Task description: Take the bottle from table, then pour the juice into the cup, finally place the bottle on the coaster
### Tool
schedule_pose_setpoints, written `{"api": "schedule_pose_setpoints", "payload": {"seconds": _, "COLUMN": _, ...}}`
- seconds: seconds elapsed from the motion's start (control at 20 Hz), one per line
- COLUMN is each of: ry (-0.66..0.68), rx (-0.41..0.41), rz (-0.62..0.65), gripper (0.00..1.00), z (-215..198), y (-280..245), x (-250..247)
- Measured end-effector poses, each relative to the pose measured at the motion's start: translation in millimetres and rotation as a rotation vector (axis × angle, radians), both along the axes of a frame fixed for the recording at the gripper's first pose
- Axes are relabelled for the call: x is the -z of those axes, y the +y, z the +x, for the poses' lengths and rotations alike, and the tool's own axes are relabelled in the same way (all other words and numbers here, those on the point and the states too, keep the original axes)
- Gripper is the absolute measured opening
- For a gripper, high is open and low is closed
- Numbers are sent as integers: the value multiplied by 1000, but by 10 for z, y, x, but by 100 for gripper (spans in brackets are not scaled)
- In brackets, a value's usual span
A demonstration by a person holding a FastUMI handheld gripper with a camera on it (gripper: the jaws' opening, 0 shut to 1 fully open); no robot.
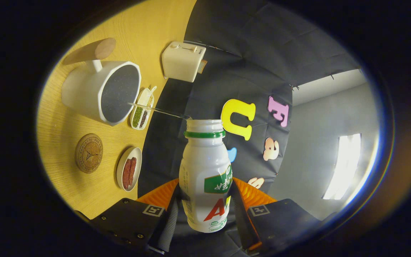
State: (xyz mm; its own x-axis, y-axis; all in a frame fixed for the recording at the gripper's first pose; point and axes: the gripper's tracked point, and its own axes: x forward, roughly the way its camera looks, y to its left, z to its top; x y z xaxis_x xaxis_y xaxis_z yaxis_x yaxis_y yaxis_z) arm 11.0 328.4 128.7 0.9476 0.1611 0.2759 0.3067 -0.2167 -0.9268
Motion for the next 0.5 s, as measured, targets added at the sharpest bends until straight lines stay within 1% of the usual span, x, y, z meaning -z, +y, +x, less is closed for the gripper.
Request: {"api": "schedule_pose_setpoints", "payload": {"seconds": 0.5, "ry": -15, "rx": 2, "rz": -43, "gripper": 72, "z": 21, "y": 17, "x": -7}}
